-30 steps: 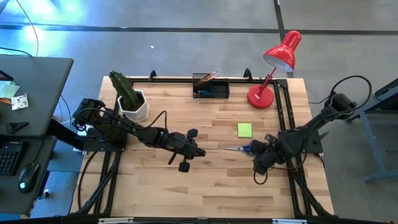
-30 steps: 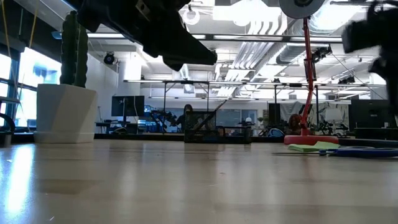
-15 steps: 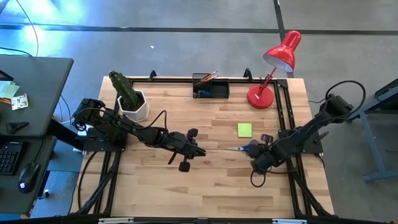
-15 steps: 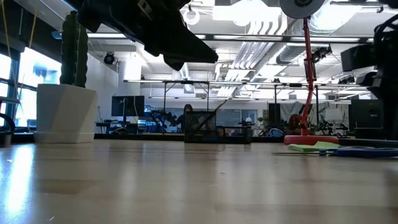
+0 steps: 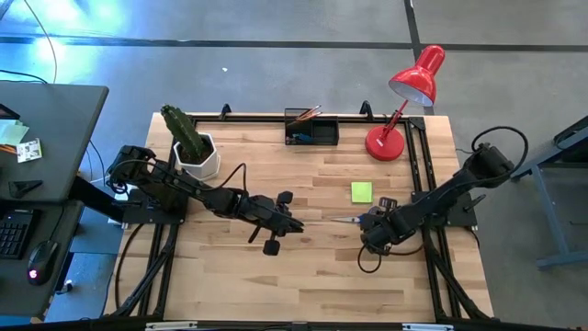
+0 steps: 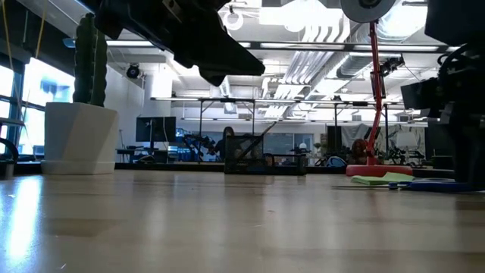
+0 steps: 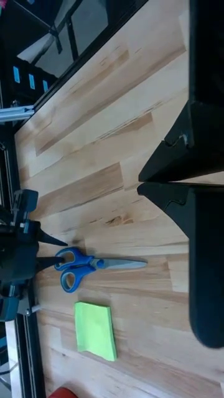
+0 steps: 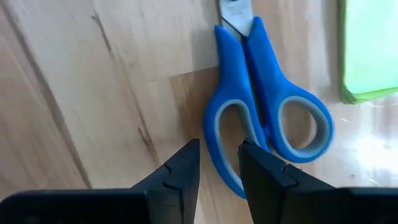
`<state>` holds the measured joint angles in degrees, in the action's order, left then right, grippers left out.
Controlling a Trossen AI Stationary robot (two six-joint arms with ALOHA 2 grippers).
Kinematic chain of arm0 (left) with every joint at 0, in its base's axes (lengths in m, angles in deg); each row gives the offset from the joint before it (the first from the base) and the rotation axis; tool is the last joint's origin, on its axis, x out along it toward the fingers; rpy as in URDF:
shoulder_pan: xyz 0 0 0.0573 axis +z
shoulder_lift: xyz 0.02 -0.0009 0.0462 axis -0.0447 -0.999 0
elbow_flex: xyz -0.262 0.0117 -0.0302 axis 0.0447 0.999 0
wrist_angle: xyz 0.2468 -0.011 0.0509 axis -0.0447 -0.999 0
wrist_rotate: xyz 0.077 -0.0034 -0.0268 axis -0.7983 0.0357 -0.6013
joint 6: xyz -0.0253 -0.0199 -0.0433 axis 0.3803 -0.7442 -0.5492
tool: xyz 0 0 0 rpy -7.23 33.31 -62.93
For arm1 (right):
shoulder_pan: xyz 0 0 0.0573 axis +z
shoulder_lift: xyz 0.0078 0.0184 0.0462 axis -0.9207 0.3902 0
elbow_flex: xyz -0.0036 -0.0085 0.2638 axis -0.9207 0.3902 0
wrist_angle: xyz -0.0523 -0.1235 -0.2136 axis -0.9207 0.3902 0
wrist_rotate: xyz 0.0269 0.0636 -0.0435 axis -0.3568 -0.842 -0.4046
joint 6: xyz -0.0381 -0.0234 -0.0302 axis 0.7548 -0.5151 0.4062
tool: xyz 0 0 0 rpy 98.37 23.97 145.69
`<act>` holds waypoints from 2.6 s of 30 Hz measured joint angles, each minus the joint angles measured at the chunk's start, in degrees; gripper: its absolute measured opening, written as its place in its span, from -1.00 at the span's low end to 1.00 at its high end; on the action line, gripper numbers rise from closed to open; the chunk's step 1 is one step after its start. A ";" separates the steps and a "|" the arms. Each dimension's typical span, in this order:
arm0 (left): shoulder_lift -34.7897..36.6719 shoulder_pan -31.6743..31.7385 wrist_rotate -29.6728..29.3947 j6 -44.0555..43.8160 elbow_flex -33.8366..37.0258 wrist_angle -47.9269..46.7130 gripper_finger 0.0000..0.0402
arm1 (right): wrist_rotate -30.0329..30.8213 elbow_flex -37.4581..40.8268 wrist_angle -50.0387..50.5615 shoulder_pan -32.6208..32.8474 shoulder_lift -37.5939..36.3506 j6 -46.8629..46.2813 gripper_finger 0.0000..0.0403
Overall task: Pick and place office supplies into organizer
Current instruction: Put the blue scissors into the top left section of the desk organizer
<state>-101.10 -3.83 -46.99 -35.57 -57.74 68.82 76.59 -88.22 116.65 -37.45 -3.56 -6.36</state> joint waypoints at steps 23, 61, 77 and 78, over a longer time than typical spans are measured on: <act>0.00 0.00 -0.59 0.84 0.00 -0.24 -0.99 | -2.56 -1.51 -0.37 0.20 3.76 0.14 -0.91; 18.36 -16.55 -24.73 -5.70 0.02 -33.93 -0.99 | -22.33 -61.23 25.07 -50.49 23.93 39.55 -0.92; 18.36 -16.87 -34.33 -7.99 0.02 -38.70 -0.99 | -26.78 -94.22 42.97 -59.81 42.67 42.47 -0.92; 18.36 -16.87 -36.32 -7.61 0.02 -39.16 -0.99 | -27.27 -94.37 42.94 -60.18 42.84 42.19 -0.92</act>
<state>-82.74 -20.71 -83.32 -43.17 -57.72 29.66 49.32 -182.59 159.59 -97.63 39.28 35.83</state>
